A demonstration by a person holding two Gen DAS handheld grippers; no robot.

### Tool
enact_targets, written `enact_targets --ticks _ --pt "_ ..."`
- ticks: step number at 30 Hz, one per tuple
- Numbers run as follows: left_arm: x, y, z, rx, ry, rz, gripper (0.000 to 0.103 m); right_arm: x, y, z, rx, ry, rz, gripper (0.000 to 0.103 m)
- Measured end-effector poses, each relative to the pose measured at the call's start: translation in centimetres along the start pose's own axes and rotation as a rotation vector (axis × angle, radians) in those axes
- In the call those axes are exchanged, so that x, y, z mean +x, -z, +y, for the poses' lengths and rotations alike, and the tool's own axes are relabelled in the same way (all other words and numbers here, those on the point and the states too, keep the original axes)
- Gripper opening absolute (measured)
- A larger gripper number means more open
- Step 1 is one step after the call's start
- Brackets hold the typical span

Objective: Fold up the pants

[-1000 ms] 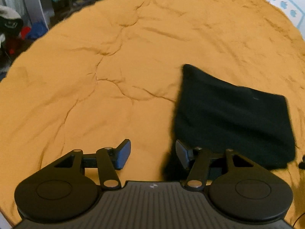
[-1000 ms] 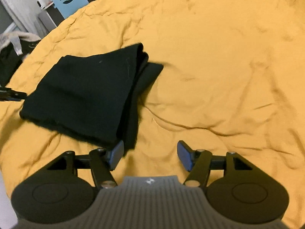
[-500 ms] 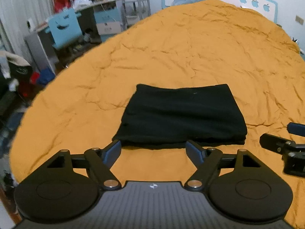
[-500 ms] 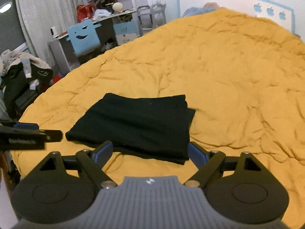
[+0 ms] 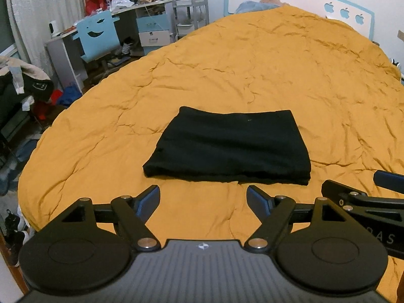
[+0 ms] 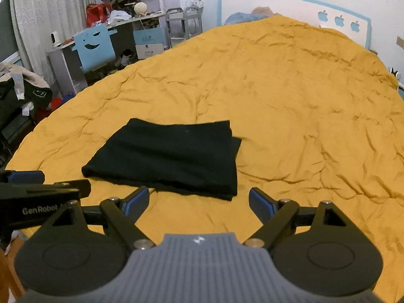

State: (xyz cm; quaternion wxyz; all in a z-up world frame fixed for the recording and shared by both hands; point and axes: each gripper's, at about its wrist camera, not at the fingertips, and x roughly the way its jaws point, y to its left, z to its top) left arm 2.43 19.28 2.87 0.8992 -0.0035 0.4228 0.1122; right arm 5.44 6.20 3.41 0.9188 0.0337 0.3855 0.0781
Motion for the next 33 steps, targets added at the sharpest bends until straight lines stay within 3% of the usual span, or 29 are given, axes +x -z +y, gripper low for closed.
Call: enact_targets --ticks 33 --pt "-0.74 0.22 -0.47 -0.005 0.015 -0.013 0.09 -0.35 0.23 -0.27 0.0 0.012 0.008 0.082"
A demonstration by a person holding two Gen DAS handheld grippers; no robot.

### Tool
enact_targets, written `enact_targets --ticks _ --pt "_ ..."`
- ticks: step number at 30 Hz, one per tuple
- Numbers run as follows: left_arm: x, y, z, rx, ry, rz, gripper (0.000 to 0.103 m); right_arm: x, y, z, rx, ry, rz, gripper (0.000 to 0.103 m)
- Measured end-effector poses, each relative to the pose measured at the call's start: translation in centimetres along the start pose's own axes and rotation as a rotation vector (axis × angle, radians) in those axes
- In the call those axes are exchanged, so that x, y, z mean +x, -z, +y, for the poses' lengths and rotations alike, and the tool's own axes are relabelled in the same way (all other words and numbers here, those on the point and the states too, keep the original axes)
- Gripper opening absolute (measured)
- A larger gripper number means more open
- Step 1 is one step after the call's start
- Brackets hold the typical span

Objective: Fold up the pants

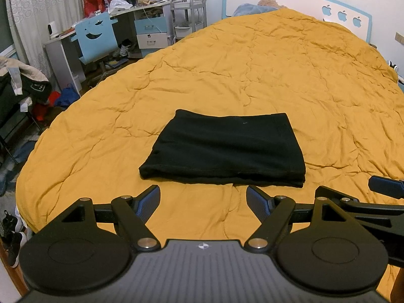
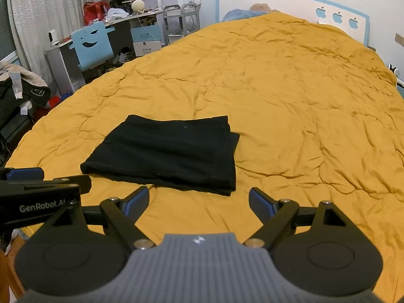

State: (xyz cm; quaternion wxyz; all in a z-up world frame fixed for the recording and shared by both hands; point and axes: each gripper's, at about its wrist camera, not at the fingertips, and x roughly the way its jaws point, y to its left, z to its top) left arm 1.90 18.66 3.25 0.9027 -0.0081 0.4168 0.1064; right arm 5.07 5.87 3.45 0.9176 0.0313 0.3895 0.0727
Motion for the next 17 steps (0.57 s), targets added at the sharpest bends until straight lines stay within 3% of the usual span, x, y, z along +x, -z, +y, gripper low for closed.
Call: enact_targets --ticks 17 --pt "0.03 0.18 -0.1 -0.005 0.012 -0.003 0.086 0.04 0.09 -0.17 0.001 0.005 0.003 0.082"
